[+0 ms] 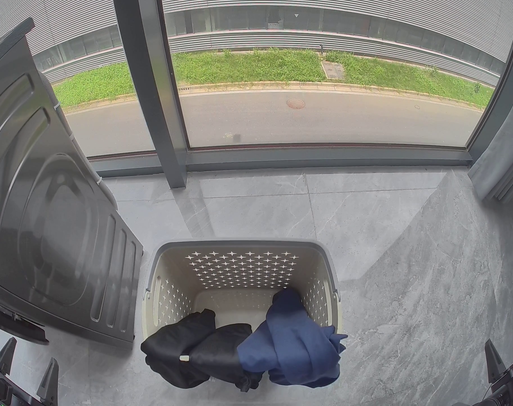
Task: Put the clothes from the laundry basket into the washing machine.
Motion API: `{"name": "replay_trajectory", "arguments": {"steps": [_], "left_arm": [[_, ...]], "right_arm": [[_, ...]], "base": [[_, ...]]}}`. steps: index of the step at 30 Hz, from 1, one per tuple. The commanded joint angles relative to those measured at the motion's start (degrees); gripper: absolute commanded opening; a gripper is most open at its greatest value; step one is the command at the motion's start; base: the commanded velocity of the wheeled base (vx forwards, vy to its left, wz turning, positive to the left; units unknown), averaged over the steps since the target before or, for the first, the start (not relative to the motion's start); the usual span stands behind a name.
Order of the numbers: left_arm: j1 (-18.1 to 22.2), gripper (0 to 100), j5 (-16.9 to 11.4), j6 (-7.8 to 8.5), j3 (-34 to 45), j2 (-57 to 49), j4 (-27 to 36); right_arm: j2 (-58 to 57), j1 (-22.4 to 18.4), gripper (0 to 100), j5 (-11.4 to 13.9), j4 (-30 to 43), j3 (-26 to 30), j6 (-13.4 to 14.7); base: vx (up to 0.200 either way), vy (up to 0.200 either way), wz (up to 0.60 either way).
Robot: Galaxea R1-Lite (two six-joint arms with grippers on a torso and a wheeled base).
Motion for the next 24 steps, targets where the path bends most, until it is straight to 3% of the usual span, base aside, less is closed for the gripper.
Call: {"name": "replay_trajectory", "arguments": {"steps": [1, 17, 24], "left_arm": [[0.0, 100, 0.0, -0.02, 0.8, -0.7, 0.0], [0.0, 100, 0.2, -0.19, 0.8, -0.7, 0.0], [0.0, 100, 0.3, -0.28, 0.8, -0.7, 0.0]], "right_arm": [[-0.4, 0.0, 100, 0.0, 0.0, 1.0, -0.1], [-0.4, 0.0, 100, 0.0, 0.0, 1.0, -0.1], [-0.4, 0.0, 100, 0.0, 0.0, 1.0, -0.1]], "base": [[-0.2, 0.0, 0.0], [-0.2, 0.0, 0.0], [0.0, 0.0, 0.0]]}}
